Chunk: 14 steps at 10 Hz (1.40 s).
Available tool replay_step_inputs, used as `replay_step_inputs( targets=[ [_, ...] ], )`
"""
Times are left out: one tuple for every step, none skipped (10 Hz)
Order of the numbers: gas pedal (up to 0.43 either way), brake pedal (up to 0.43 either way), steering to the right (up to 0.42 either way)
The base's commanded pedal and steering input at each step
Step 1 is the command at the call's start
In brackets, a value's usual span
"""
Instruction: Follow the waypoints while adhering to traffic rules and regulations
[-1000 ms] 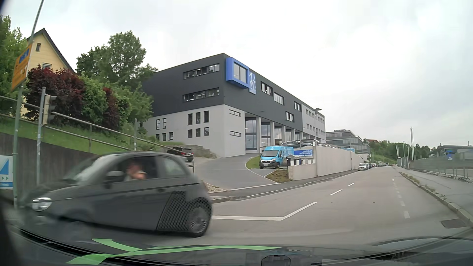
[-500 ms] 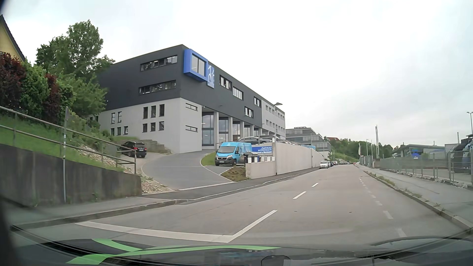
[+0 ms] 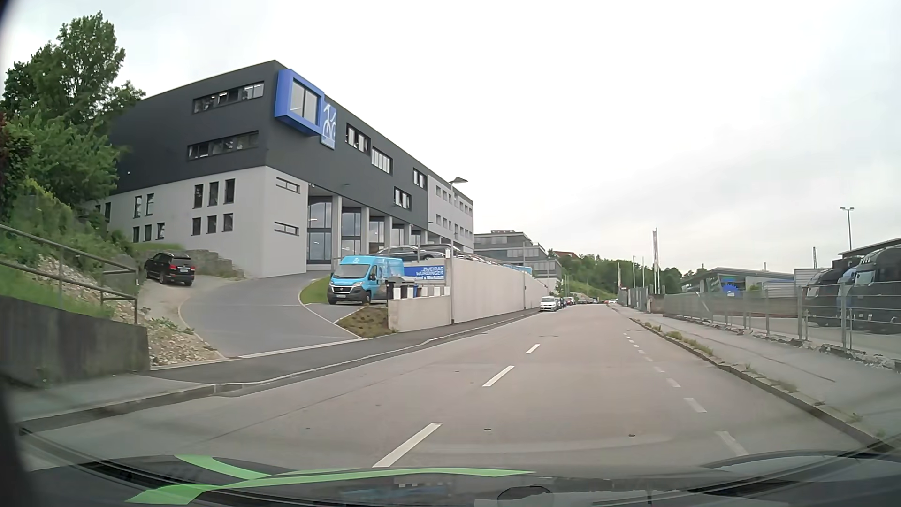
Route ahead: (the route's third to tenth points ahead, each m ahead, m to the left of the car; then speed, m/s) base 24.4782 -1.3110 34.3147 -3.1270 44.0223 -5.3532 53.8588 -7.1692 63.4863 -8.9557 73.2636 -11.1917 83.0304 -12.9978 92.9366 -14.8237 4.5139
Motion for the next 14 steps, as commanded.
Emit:
replay_step_inputs(
  targets=[
    [0.177,0.0,0.216],
    [0.177,0.0,0.214],
    [0.177,0.0,0.211],
    [0.177,0.0,0.204],
    [0.177,0.0,0.194],
    [0.177,0.0,0.173],
    [0.177,0.0,0.148],
    [0.177,0.0,0.127],
    [0.177,0.0,0.106],
    [0.169,0.0,0.078],
    [0.157,0.0,0.051],
    [0.138,0.0,0.036],
    [0.11,0.0,0.023],
    [0.087,0.0,0.007]
  ],
)
